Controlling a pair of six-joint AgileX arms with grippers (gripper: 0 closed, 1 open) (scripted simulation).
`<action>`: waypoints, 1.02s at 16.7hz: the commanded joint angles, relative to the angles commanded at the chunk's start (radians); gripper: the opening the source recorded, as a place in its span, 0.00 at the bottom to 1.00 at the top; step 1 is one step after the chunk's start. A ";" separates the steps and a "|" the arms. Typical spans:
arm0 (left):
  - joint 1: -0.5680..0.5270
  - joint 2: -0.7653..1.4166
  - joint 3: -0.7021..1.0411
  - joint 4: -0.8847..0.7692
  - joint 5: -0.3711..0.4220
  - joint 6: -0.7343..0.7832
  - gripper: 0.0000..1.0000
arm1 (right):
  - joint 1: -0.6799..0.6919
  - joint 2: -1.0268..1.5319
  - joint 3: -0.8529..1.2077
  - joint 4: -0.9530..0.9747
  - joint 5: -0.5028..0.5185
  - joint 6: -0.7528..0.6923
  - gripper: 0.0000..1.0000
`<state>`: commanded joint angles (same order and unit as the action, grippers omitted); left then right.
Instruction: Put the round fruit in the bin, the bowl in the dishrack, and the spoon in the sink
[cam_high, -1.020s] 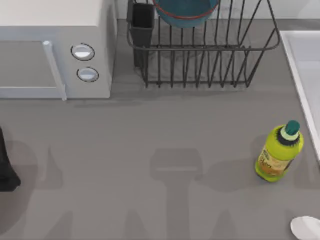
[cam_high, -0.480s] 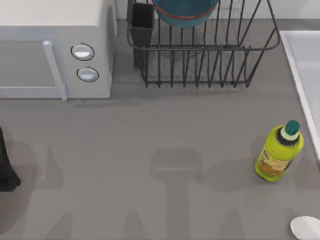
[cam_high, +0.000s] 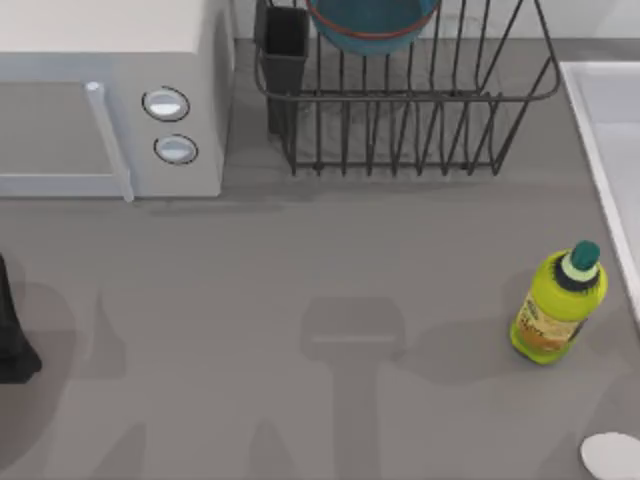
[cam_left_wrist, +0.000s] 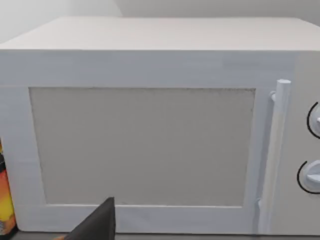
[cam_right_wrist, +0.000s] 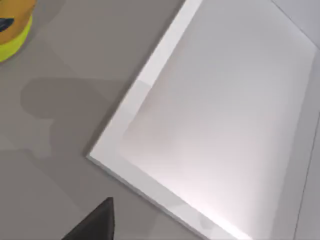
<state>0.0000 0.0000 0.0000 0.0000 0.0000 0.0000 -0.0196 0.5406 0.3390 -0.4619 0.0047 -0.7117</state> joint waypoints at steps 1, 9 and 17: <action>0.000 0.000 0.000 0.000 0.000 0.000 1.00 | -0.003 0.066 0.040 -0.057 0.000 -0.085 1.00; 0.000 0.000 0.000 0.000 0.000 0.000 1.00 | -0.024 0.541 0.328 -0.469 0.002 -0.705 1.00; 0.000 0.000 0.000 0.000 0.000 0.000 1.00 | -0.038 0.727 0.449 -0.629 0.001 -0.948 1.00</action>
<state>0.0000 0.0000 0.0000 0.0000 0.0000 0.0000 -0.0573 1.2674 0.7882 -1.0913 0.0059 -1.6596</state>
